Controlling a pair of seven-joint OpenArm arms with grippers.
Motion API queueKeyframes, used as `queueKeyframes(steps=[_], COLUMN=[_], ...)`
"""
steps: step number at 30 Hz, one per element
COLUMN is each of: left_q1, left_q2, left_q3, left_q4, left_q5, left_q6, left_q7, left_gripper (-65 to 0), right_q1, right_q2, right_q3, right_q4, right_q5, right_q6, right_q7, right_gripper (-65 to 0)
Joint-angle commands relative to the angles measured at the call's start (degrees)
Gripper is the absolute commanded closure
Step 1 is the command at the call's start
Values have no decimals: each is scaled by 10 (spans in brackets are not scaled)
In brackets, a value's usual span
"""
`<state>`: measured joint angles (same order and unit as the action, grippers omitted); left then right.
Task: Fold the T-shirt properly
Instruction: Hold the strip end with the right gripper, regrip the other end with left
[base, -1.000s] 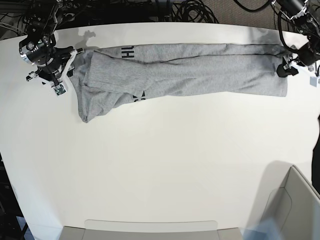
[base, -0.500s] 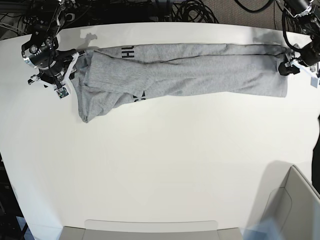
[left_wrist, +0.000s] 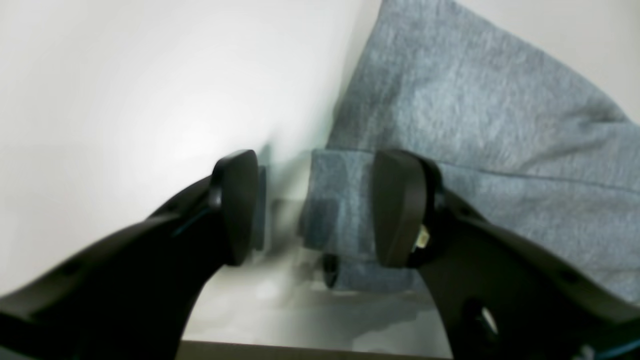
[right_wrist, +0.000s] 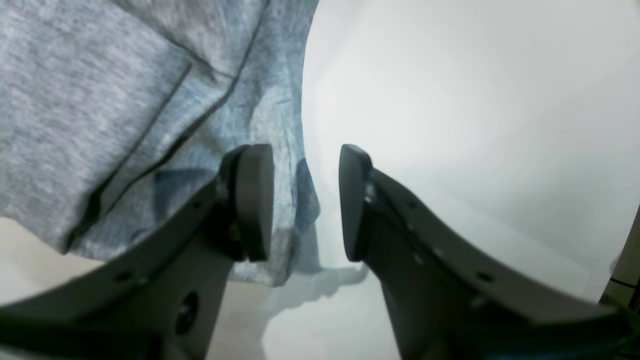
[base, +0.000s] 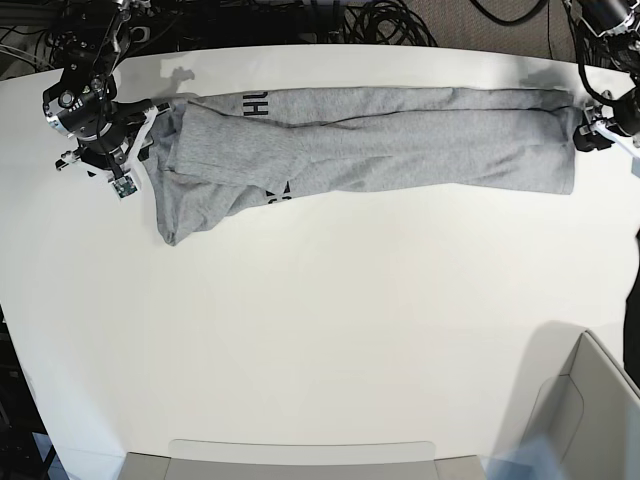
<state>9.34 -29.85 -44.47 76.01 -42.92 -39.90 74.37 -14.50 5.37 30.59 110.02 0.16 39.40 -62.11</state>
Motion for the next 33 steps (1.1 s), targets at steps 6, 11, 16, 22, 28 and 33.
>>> queueKeyframes(steps=[6,11,16,22,28,33], left_q1=[1,3,3,26,27,27], left_q2=[-14,-16,-24,-29,-29,-27], left_q3=[52,61,60,60,60,65], left_q4=[7,-4,-7,-9,-42,-76], left_q5=[-11,-8,-7,-6,30,40], left_q6=[-1,-1,-1,-1,-1,-1], left_q7=[-49,-65,-66,-104,-118,-141], left_gripper=[-363,-363,-363,-363,-363,-363], right_q1=[4,1,1,1,1,1], right_q2=[5,5,5,5,5,5], right_q3=[2,4,5,2,3,2], right_q4=[9,9,9,9,10,11], right_q5=[3,2,2,2,2,2], right_q6=[6,6,6,6,6,6], right_q7=[7,7,7,7,7,7], right_gripper=[-222,-222,-222,-221,-221,-221])
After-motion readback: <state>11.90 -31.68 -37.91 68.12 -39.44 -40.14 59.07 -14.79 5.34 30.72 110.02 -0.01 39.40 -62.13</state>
